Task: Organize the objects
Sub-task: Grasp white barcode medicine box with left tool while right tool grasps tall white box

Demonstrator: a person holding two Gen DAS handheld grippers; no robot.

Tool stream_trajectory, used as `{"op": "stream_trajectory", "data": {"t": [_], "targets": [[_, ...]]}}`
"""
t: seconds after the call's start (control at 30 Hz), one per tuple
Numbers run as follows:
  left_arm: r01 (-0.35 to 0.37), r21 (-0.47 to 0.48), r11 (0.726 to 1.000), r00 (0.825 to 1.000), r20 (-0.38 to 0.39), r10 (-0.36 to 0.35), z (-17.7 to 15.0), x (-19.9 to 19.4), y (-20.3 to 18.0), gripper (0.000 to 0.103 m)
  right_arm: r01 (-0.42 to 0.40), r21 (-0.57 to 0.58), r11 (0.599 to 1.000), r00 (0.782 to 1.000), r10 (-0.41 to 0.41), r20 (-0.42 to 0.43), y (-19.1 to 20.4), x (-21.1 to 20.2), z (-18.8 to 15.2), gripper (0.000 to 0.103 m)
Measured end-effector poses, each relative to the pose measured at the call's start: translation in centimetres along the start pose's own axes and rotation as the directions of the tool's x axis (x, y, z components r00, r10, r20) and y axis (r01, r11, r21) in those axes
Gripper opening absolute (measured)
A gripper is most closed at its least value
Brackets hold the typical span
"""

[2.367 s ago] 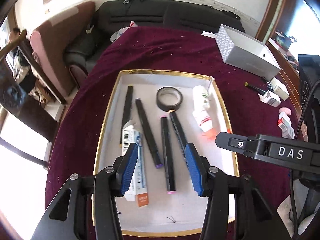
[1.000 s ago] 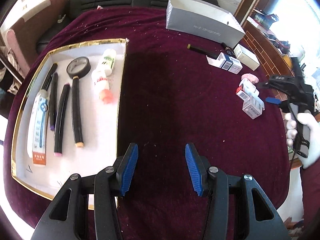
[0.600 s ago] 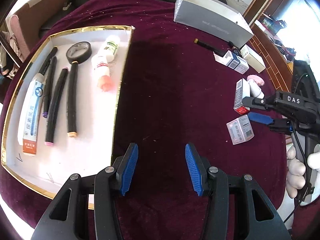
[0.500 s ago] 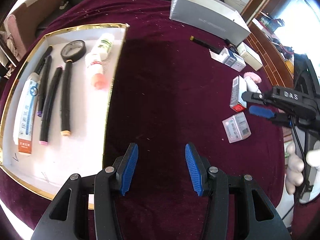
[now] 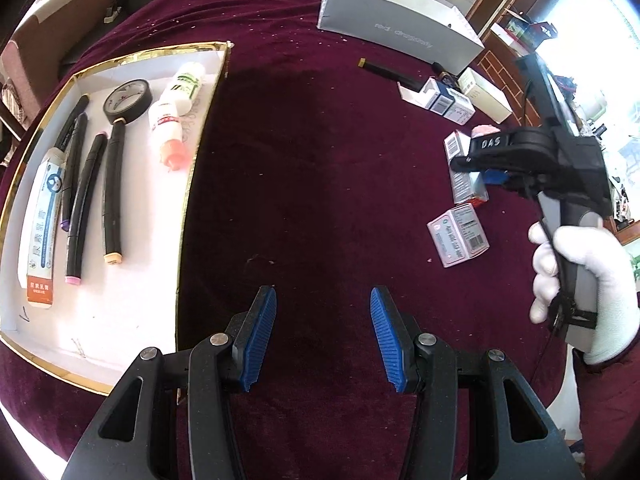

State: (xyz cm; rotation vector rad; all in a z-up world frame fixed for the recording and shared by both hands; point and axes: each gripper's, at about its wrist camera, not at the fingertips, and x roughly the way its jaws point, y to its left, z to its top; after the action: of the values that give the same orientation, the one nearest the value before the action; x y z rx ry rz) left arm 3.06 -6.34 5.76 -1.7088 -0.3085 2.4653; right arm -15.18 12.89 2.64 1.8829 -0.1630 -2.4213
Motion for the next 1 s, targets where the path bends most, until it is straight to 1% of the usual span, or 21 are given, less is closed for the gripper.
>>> {"op": "stream_trajectory", "data": {"t": [0.1, 0.17, 0.2, 0.23, 0.27, 0.37, 0.43, 0.47, 0.57, 0.67, 0.7, 0.73, 0.77, 0.83, 0.9, 0.93, 0.97, 1.0], "targets": [[0.043, 0.006, 0.999, 0.999, 0.007, -0.043, 0.3, 0.1, -0.6, 0.043, -0.016, 0.024, 1.0, 1.0, 0.016, -0.019, -1.9, -0.4, -0.8, 0.024], [0.092, 0.002, 0.996, 0.996, -0.001, -0.092, 0.5, 0.7, -1.1, 0.043, -0.03, 0.042, 0.999, 0.999, 0.031, -0.034, -3.8, -1.1, -1.7, 0.024], [0.112, 0.009, 0.994, 0.994, -0.003, -0.111, 0.7, 1.0, -1.5, 0.043, -0.039, 0.053, 0.998, 0.998, 0.041, -0.043, -4.8, -1.5, -2.3, 0.025], [0.116, 0.026, 0.993, 0.993, 0.004, -0.116, 0.8, 1.2, -2.1, 0.043, -0.044, 0.061, 0.997, 0.998, 0.047, -0.049, -5.5, -1.8, -2.8, 0.025], [0.116, 0.052, 0.992, 0.993, 0.016, -0.117, 1.0, 1.4, -2.7, 0.043, -0.045, 0.07, 0.997, 0.997, 0.049, -0.057, -6.5, -2.2, -3.7, 0.025], [0.094, 0.196, 0.976, 0.991, 0.074, -0.11, 1.4, 1.8, -5.3, 0.044, -0.062, 0.109, 0.992, 0.994, 0.071, -0.083, -9.1, -3.0, -6.0, 0.025], [0.091, 0.264, 0.96, 0.989, 0.085, -0.117, 1.5, 2.3, -6.7, 0.044, -0.08, 0.15, 0.985, 0.99, 0.096, -0.103, -11.0, -3.1, -7.8, 0.025], [0.098, 0.291, 0.952, 0.989, 0.08, -0.126, 1.5, 2.7, -7.5, 0.044, -0.105, 0.165, 0.981, 0.989, 0.121, -0.088, -11.8, -3.3, -8.5, 0.024], [0.123, 0.327, 0.937, 0.986, 0.063, -0.151, 1.8, 3.6, -9.1, 0.044, -0.126, 0.18, 0.975, 0.987, 0.142, -0.077, -12.7, -3.7, -9.6, 0.024], [0.132, 0.36, 0.924, 0.983, 0.073, -0.169, 2.4, 4.2, -10.5, 0.044, -0.134, 0.185, 0.974, 0.986, 0.15, -0.071, -13.3, -3.9, -10.0, 0.024], [0.128, 0.38, 0.916, 0.982, 0.081, -0.171, 2.5, 4.4, -11.0, 0.045, -0.134, 0.183, 0.974, 0.987, 0.148, -0.068, -13.3, -4.0, -10.0, 0.024], [0.115, 0.417, 0.902, 0.982, 0.086, -0.165, 2.5, 4.8, -11.6, 0.047, -0.133, 0.182, 0.974, 0.987, 0.147, -0.067, -13.4, -4.1, -10.1, 0.024], [0.104, 0.44, 0.892, 0.984, 0.087, -0.157, 2.4, 5.0, -11.9, 0.047, -0.131, 0.178, 0.975, 0.987, 0.145, -0.066, -13.5, -4.1, -10.2, 0.024], [0.097, 0.486, 0.869, 0.986, 0.072, -0.15, 2.3, 5.7, -12.6, 0.047, -0.13, 0.173, 0.976, 0.988, 0.143, -0.066, -13.6, -4.3, -10.4, 0.024], [0.082, 0.543, 0.836, 0.99, 0.056, -0.133, 2.1, 6.7, -13.3, 0.047, -0.131, 0.171, 0.976, 0.988, 0.144, -0.064, -13.7, -4.5, -10.7, 0.024], [0.077, 0.561, 0.824, 0.991, 0.05, -0.127, 1.9, 7.1, -13.5, 0.047, -0.132, 0.171, 0.976, 0.987, 0.145, -0.063, -13.7, -4.4, -10.5, 0.024], [0.075, 0.585, 0.808, 0.992, 0.036, -0.119, 1.8, 7.7, -13.9, 0.047, -0.132, 0.173, 0.976, 0.988, 0.145, -0.063, -12.8, -3.9, -9.9, 0.024], [0.067, 0.595, 0.801, 0.994, 0.029, -0.104, 1.8, 8.2, -14.2, 0.047, -0.133, 0.175, 0.976, 0.987, 0.145, -0.061, -12.8, -3.8, -9.9, 0.024]]}}
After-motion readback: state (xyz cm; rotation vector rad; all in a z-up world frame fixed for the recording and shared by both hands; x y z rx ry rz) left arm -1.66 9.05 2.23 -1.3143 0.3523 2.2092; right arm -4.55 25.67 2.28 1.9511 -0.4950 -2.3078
